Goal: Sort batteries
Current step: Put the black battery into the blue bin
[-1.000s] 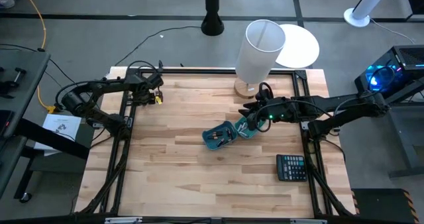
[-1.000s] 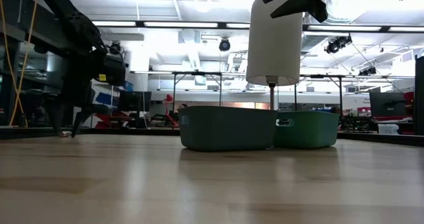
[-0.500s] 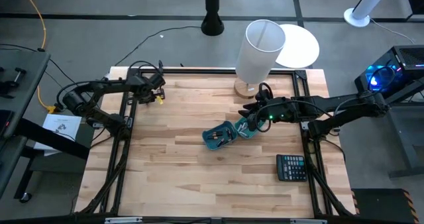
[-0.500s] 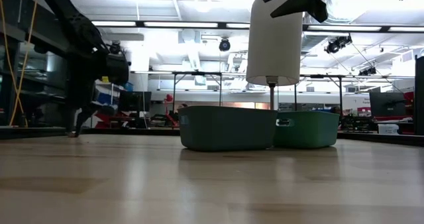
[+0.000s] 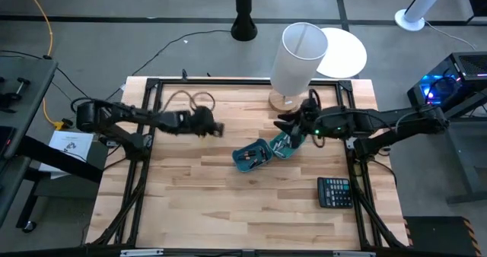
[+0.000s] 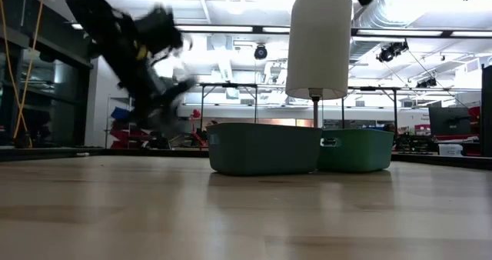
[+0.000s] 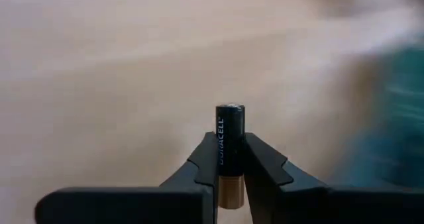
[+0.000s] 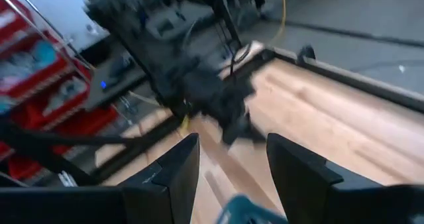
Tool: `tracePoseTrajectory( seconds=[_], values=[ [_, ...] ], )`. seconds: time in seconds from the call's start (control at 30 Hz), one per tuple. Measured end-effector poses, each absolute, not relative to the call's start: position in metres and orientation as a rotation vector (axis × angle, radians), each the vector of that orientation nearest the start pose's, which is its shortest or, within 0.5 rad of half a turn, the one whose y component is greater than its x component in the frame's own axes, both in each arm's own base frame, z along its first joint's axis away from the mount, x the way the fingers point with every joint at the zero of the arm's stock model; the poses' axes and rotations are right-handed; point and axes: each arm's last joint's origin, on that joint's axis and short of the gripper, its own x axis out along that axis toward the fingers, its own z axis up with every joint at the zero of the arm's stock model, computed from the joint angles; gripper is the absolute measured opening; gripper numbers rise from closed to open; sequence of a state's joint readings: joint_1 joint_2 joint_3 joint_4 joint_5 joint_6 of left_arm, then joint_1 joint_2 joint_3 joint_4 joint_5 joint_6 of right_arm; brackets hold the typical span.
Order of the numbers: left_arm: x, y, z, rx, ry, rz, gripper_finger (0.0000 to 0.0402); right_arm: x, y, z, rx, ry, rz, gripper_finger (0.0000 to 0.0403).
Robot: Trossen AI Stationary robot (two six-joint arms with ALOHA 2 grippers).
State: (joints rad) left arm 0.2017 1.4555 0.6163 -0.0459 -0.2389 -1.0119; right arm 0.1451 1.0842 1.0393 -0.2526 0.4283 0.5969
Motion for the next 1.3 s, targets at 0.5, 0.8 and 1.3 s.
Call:
tracePoseTrajectory(
  seconds=[0.5,0.8,1.3],
  values=[
    [0.355,-0.025,0.217,-0.448,0.699,0.351,0.0073,0.226,0.015,0.370,0.522,0.080,-0.429,0.0172],
    [0.335,0.007,0.221,-0.397,1.019,0.415,0.0214,0.226,0.017,0.370,0.508,0.086,-0.422,0.0172],
    [0.170,0.175,0.208,-0.714,1.265,1.226,0.0204,0.226,0.017,0.368,0.459,0.111,-0.422,0.0172]
  ],
)
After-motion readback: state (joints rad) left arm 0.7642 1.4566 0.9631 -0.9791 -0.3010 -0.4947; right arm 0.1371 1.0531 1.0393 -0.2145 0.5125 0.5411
